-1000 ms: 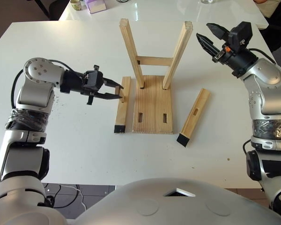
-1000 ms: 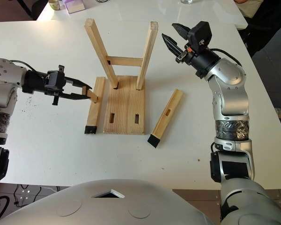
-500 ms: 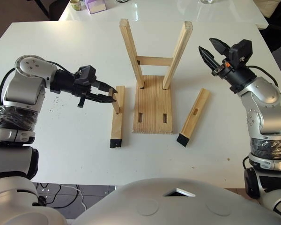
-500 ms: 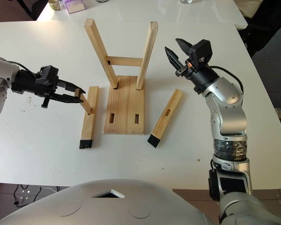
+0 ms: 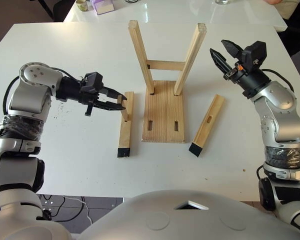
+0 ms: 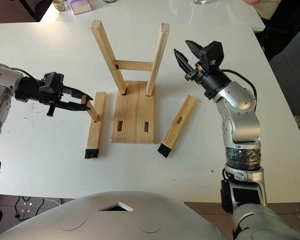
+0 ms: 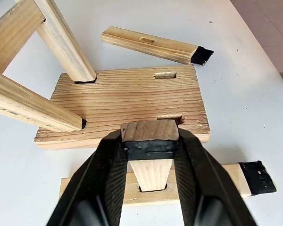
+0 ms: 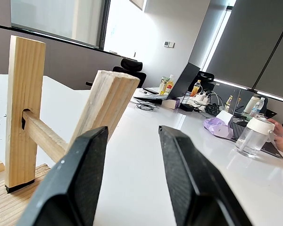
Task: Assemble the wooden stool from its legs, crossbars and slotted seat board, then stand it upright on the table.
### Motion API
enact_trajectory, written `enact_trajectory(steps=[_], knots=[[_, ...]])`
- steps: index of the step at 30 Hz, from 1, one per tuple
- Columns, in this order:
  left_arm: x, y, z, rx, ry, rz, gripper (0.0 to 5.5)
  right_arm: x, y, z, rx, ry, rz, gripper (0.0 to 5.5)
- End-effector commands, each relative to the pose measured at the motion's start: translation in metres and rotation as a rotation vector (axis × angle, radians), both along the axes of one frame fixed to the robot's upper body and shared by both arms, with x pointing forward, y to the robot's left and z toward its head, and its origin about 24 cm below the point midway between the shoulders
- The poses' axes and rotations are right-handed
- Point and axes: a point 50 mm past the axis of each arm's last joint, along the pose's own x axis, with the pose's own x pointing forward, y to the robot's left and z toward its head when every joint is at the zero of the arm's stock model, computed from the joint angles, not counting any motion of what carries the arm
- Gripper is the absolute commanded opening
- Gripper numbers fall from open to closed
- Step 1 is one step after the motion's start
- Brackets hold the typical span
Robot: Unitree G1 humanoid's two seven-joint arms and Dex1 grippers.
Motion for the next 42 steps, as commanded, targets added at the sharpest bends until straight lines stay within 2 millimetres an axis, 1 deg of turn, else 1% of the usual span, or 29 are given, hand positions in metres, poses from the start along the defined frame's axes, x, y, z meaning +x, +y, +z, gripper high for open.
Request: enact_trajectory(steps=[1, 3, 4, 5, 8, 11, 14, 17, 19, 23, 25, 27, 29, 30, 32, 33, 36, 39, 40, 42], knots=[[-0.016, 0.002, -0.045, 0.088, 0.152, 0.037, 1.33, 0.003, -0.001, 0.004, 0.003, -0.013, 0.004, 1.96], [-0.011, 0.001, -0.04, 0.077, 0.09, 0.064, 1.33, 0.004, -0.002, 0.006, 0.005, -0.018, -0.005, 1.96], [-0.007, 0.001, -0.035, 0.068, 0.056, 0.09, 1.69, 0.005, -0.003, 0.007, 0.006, -0.022, -0.009, 1.96], [-0.003, 0.001, -0.029, 0.057, 0.029, 0.104, 1.74, 0.004, -0.005, 0.007, 0.009, -0.025, -0.02, 1.96], [0.001, 0.003, -0.01, 0.049, -0.041, 0.132, 2.22, 0.003, -0.011, 0.006, 0.018, -0.026, -0.053, 1.96], [-0.002, 0.01, 0.004, 0.08, -0.115, 0.143, 2.68, -0.004, -0.017, 0.0, 0.026, -0.016, -0.095, 1.96], [-0.017, 0.024, 0.006, 0.149, -0.107, 0.142, 2.68, -0.011, -0.019, -0.006, 0.038, -0.001, -0.12, 1.96], [-0.029, 0.032, 0.008, 0.18, -0.085, 0.145, 2.68, -0.016, -0.02, -0.01, 0.04, 0.008, -0.137, 1.96], [-0.031, 0.031, 0.014, 0.175, -0.092, 0.141, 2.68, -0.019, -0.024, -0.011, 0.041, 0.004, -0.172, 1.96], [-0.027, 0.029, 0.039, 0.099, -0.147, 0.219, 2.68, -0.024, -0.028, -0.011, 0.056, -0.005, -0.217, 1.96], [-0.025, 0.033, 0.048, 0.07, -0.199, 0.336, 2.68, -0.027, -0.027, -0.011, 0.058, -0.007, -0.224, 1.96], [-0.021, 0.038, 0.053, 0.004, -0.248, 0.534, 2.68, -0.028, -0.026, -0.01, 0.061, -0.009, -0.227, 1.96], [-0.02, 0.04, 0.054, -0.118, -0.237, 0.758, 2.68, -0.03, -0.027, -0.009, 0.064, -0.006, -0.227, 1.96], [-0.026, 0.037, 0.052, -0.195, -0.206, 0.82, 2.68, -0.03, -0.027, -0.009, 0.063, -0.002, -0.225, 1.96], [-0.042, 0.027, 0.05, -0.325, -0.162, 0.884, 2.68, -0.029, -0.028, -0.008, 0.058, 0.004, -0.216, 1.96], [-0.046, 0.021, 0.05, -0.396, -0.144, 0.921, 2.68, -0.029, -0.028, -0.007, 0.057, 0.004, -0.215, 1.96], [-0.043, -0.006, 0.054, -0.625, -0.143, 1.065, 2.68, -0.024, -0.028, -0.005, 0.059, 0.003, -0.212, 1.96], [-0.04, -0.045, 0.048, -0.712, -0.149, 1.184, 2.68, -0.016, -0.019, -0.002, 0.066, 0.003, -0.174, 1.96], [-0.041, -0.056, 0.047, -0.734, -0.157, 1.207, 2.68, -0.014, -0.016, -0.001, 0.067, 0.003, -0.161, 1.96], [-0.04, -0.07, 0.042, -0.752, -0.147, 1.282, 2.68, -0.01, -0.013, -0.001, 0.067, 0.008, -0.145, 1.96]])
